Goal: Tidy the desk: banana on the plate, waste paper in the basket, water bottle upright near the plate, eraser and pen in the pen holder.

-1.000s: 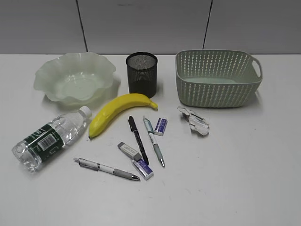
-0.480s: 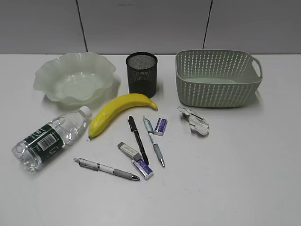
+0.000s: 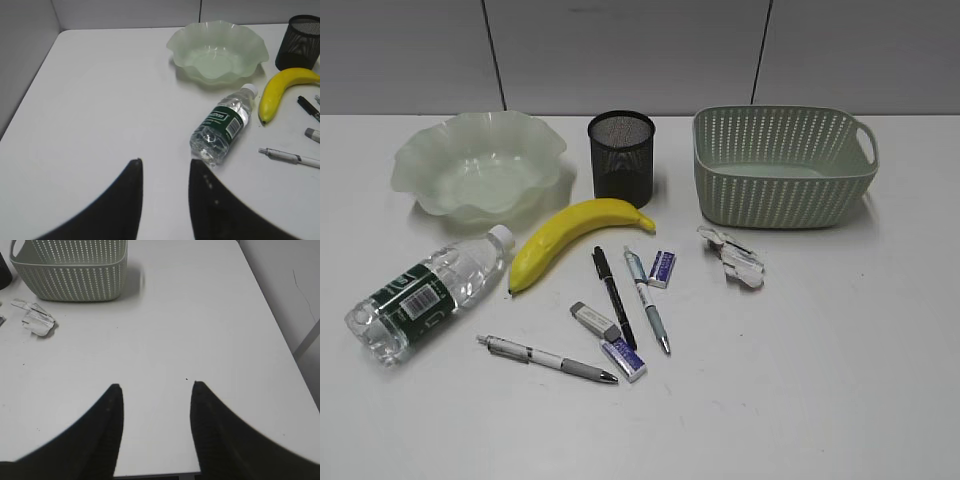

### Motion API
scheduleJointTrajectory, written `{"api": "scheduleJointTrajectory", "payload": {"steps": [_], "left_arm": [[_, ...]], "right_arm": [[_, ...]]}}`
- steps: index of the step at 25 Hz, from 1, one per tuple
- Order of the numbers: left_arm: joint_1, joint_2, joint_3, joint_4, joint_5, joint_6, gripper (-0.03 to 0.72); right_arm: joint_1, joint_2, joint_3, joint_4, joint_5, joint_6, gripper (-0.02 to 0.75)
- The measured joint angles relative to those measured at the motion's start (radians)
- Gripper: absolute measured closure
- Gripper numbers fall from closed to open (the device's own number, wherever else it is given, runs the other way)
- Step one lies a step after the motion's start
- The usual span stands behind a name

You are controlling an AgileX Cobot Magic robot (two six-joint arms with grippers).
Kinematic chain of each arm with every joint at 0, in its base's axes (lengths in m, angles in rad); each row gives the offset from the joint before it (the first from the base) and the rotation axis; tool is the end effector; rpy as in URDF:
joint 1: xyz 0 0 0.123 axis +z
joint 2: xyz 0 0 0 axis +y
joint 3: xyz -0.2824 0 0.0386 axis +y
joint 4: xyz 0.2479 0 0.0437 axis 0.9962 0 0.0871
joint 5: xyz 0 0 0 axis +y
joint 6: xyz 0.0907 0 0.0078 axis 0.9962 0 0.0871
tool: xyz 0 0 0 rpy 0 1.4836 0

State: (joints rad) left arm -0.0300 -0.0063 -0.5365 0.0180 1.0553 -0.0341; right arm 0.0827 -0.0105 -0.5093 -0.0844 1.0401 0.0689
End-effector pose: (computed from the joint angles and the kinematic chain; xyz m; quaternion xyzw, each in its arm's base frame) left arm -0.0100 0.0017 0.2876 -0.0022 0.8404 -0.0084 0.5419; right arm -0.0064 -0.0072 0.2816 -0.0042 0.8418 -0.0013 0.5398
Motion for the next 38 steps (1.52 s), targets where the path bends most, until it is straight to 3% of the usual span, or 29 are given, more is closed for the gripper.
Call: {"api": "scheduleJointTrajectory", "payload": {"steps": [6,9,12,17,20,23,28,33,38], "left_arm": [[0.000,0.089,-0.018,-0.018,-0.046,0.000,0.451],[0.000,0.200,-0.034,-0.098,-0.178,0.000,0.451],[0.000,0.363,-0.041,-0.256,-0.329,0.034,0.451],[0.000,0.701,-0.087,-0.598,-0.418,0.407,0.451],[-0.015,0.956,-0.180,-0.720,-0.401,0.600,0.451],[-0.057,1.183,-0.313,-0.732,-0.375,0.661,0.445],[-0.186,1.523,-0.570,-0.677,-0.330,0.673,0.386],[-0.302,1.811,-0.858,-0.569,-0.260,0.663,0.300],[-0.387,2.014,-1.102,-0.405,-0.159,0.609,0.284]], "right_arm": [[0.000,0.000,0.000,0.000,0.000,0.000,0.378],[0.000,0.000,0.000,0.000,0.000,0.000,0.378],[0.000,0.000,0.000,0.000,0.000,0.000,0.378],[0.000,0.000,0.000,0.000,0.000,0.000,0.378],[0.000,0.000,0.000,0.000,0.000,0.000,0.378],[0.000,0.000,0.000,0.000,0.000,0.000,0.378],[0.000,0.000,0.000,0.000,0.000,0.000,0.378],[0.000,0.000,0.000,0.000,0.000,0.000,0.378],[0.000,0.000,0.000,0.000,0.000,0.000,0.378]]}}
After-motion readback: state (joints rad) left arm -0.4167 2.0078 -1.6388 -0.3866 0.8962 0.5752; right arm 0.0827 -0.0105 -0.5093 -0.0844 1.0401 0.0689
